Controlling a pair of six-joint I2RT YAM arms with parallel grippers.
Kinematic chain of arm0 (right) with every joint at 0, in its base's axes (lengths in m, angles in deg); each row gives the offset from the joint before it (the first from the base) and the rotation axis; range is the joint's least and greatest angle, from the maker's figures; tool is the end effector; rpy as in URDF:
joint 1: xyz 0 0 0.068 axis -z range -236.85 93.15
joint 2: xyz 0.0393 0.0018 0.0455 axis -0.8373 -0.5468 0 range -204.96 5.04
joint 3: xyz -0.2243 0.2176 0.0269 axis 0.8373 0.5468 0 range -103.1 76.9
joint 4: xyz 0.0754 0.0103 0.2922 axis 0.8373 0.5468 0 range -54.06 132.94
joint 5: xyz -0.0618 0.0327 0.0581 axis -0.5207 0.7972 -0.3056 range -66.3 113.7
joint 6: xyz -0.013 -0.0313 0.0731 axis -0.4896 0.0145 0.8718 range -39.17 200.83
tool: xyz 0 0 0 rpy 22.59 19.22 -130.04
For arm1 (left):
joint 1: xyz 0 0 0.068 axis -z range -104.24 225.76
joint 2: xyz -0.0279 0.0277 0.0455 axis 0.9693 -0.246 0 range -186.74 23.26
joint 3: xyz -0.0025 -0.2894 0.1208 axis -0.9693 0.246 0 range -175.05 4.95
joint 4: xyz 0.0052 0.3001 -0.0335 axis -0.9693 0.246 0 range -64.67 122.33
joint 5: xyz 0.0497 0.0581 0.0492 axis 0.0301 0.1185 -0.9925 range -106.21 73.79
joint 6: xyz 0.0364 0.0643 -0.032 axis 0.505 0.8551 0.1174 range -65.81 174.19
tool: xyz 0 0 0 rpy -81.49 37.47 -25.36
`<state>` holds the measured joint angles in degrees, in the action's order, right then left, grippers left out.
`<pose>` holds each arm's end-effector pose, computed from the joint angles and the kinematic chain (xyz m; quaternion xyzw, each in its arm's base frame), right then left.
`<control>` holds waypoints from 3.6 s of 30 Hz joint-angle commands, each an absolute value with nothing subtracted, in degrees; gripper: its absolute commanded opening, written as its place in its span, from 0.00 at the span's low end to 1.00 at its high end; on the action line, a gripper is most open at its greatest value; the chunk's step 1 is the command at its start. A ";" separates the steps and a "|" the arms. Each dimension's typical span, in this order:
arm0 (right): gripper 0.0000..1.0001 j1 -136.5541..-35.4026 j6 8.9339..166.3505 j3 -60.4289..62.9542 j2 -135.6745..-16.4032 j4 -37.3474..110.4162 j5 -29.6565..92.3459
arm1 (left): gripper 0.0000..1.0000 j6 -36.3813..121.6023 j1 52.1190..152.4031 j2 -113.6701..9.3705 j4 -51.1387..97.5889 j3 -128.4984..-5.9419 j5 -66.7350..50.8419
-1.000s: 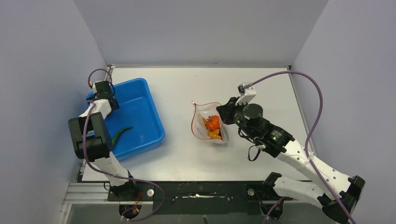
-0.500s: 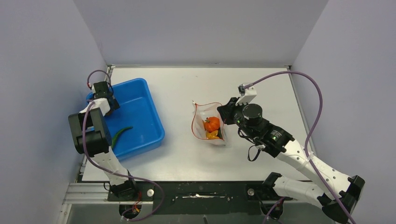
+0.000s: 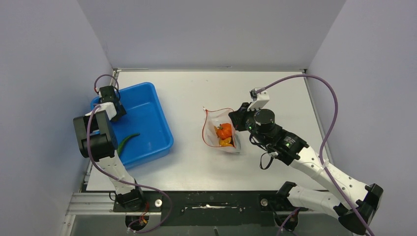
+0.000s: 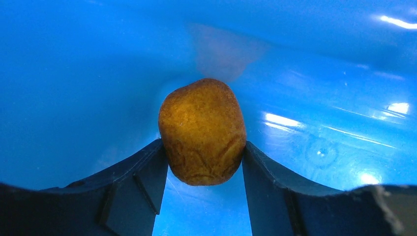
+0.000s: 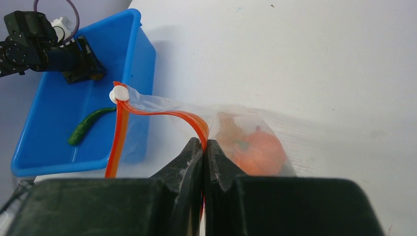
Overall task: Place the food in the zip-top bag and seal the zipper
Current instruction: Pick up the fake vegetable from the bin, then place the fake vegetable in the zipper food storage bag.
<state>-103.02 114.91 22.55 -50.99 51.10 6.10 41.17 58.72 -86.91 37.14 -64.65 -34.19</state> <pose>0.2042 0.1822 0.3781 0.0071 0.7988 0.2856 0.5295 0.4419 0.1579 0.1479 -0.2911 0.8899 0.1590 0.3131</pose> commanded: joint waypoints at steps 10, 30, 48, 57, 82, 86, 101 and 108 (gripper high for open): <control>0.00 -103.25 115.57 21.83 -49.89 46.84 4.90 | 0.48 39.16 59.59 -81.33 41.64 -66.97 -30.49; 0.00 -103.26 116.16 24.78 -48.40 45.34 5.94 | 0.42 36.70 62.76 -64.08 48.18 -58.27 -13.97; 0.00 -103.26 117.21 25.12 -50.45 44.83 4.66 | 0.42 32.35 75.13 -43.51 46.20 -52.71 6.51; 0.00 -103.24 117.91 25.28 -51.75 44.49 3.87 | 0.40 26.77 85.53 -38.63 42.34 -49.19 11.68; 0.00 -103.20 119.06 23.08 -56.04 42.62 3.84 | 0.41 15.08 107.58 -37.12 27.79 -48.56 18.03; 0.00 -103.28 118.96 22.85 -56.11 42.62 3.92 | 0.43 15.18 108.42 -38.57 27.68 -48.25 18.14; 0.00 -103.26 119.06 23.42 -55.59 42.27 4.12 | 0.56 15.49 109.03 -40.88 27.44 -47.75 18.05; 0.00 -103.25 119.06 23.81 -55.05 42.18 4.21 | 0.61 15.79 109.43 -41.49 27.35 -47.70 17.90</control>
